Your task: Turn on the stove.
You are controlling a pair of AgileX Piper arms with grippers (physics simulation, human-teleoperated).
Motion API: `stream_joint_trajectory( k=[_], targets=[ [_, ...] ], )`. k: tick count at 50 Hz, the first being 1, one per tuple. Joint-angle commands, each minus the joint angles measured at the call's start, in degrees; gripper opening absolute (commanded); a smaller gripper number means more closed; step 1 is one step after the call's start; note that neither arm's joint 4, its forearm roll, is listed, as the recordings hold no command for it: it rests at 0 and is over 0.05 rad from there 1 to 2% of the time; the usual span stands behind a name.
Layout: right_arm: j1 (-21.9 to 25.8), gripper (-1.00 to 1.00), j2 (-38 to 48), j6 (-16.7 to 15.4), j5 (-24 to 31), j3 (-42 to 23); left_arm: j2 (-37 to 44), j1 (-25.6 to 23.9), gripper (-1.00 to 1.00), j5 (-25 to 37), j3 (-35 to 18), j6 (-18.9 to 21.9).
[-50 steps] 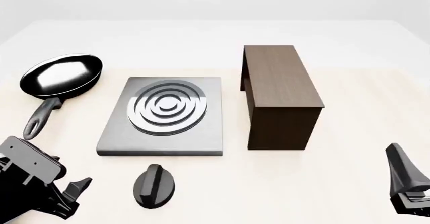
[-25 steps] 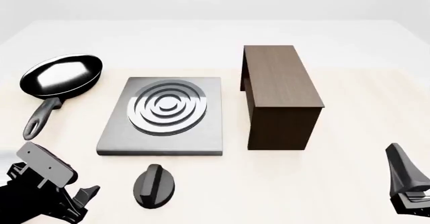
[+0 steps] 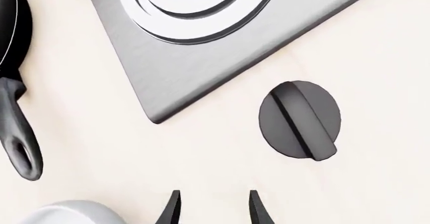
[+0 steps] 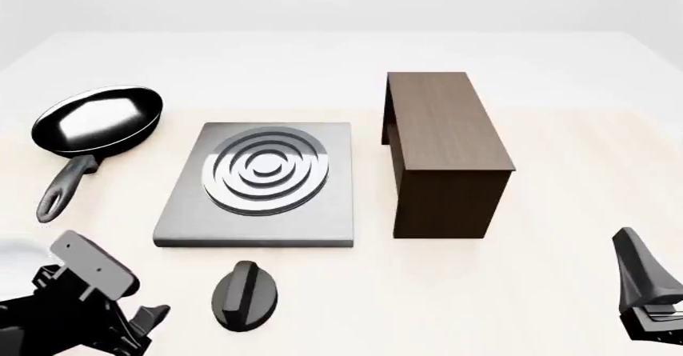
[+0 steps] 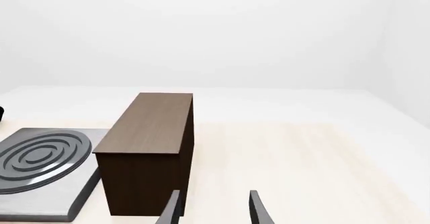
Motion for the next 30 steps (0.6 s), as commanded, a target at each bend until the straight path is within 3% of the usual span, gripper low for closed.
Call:
stream_joint_trajectory(
  k=[1,30],
  targets=[
    [0.0,1.00,-0.1,0.1,0.0,0.0,4.2,-2.3,1.00,-1.1,-0.1,-1.7],
    [0.0,1.00,-0.1,0.0,0.0,0.0,5.6,-3.4,1.00,0.1,-1.5,-2.8]
  ],
)
